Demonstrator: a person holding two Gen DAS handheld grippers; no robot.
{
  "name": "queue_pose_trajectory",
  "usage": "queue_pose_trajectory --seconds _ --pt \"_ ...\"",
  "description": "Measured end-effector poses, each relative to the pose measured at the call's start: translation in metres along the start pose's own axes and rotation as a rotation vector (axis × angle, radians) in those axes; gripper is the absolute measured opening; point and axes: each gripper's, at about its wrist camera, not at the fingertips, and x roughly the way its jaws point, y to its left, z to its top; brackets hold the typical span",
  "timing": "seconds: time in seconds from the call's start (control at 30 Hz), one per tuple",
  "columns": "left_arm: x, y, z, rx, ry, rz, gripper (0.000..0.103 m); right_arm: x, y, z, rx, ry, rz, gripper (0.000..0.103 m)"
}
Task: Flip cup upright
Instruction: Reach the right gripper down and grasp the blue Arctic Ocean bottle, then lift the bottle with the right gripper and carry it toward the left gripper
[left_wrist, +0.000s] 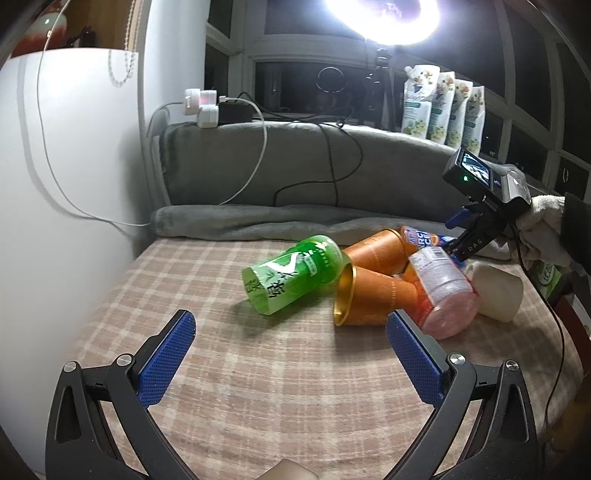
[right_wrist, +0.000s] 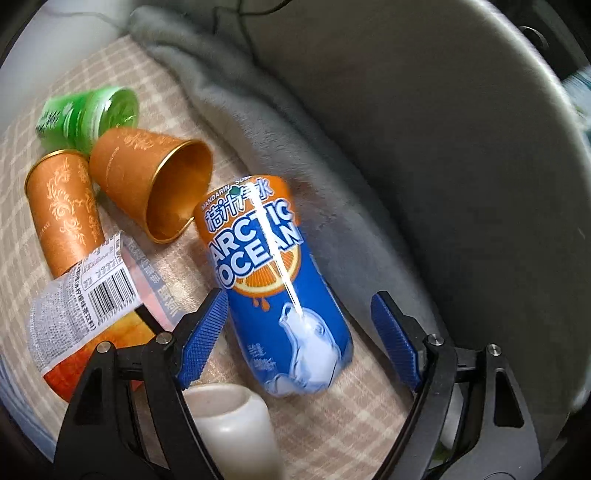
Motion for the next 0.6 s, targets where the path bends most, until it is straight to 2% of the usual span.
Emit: queue_pose_trajectory --seconds 0.17,0.27,0.43,0.53,0.6 --pt "0.009 0.005 0.001 -0.008 0.016 0.015 0.102 0.02 -0.01 0.016 -0.005 0.019 0.068 0.082" --pt "0.013 0.007 0.002 -0.009 0.02 0.02 0.102 0.024 -0.02 0.022 0.022 0.006 0.097 0.075" --pt "0.016 0.007 0.002 -0.011 0.025 0.017 0.102 0.033 -0.027 0.027 0.025 0.0 0.117 0.075" --pt "0.015 0.005 0.002 -0.012 0.023 0.014 0.102 0.031 -0.034 0.015 0.02 0.009 0.124 0.075" --pt "0.012 0.004 0.002 -0.009 0.021 0.016 0.102 0.032 -0.039 0.021 0.012 0.01 0.122 0.071"
